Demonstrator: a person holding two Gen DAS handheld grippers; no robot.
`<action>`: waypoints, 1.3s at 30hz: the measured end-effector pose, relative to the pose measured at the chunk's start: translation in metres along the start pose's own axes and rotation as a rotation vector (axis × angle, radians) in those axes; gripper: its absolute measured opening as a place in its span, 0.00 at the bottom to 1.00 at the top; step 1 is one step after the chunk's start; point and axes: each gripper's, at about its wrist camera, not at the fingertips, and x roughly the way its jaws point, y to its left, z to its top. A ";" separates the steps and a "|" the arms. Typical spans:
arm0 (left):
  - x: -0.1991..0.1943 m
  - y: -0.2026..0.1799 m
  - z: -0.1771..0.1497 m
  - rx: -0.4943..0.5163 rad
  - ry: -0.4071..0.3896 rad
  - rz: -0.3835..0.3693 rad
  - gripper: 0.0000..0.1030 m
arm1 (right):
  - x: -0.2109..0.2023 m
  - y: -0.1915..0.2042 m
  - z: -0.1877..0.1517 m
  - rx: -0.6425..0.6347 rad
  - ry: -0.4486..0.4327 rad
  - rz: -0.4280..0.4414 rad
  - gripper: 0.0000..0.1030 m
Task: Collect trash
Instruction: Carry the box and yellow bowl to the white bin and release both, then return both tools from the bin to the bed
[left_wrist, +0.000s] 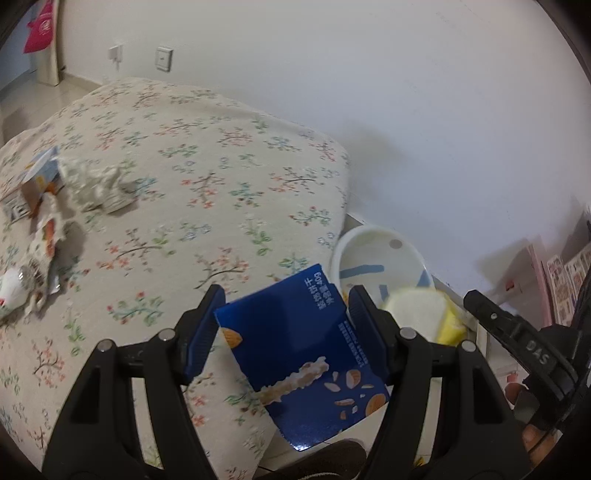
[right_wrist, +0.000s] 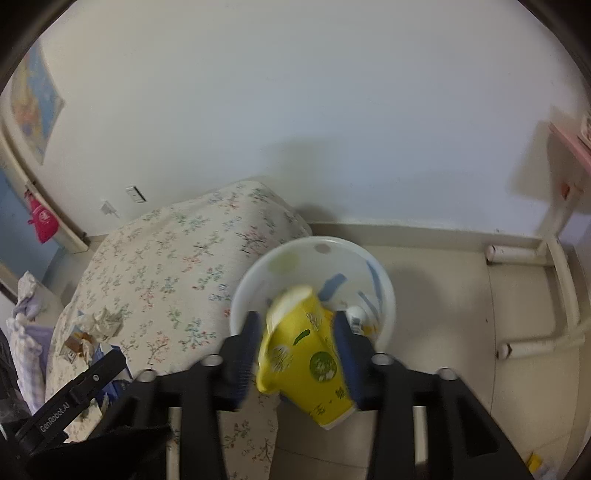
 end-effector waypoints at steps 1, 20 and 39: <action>0.004 -0.005 0.002 0.014 0.005 -0.010 0.68 | -0.004 -0.002 0.000 0.007 -0.017 -0.007 0.71; 0.052 -0.084 0.043 0.194 -0.029 -0.126 0.74 | -0.026 -0.068 0.005 0.157 -0.003 -0.108 0.71; 0.029 -0.047 0.030 0.166 0.006 0.008 0.98 | -0.033 -0.049 0.004 0.112 0.001 -0.097 0.75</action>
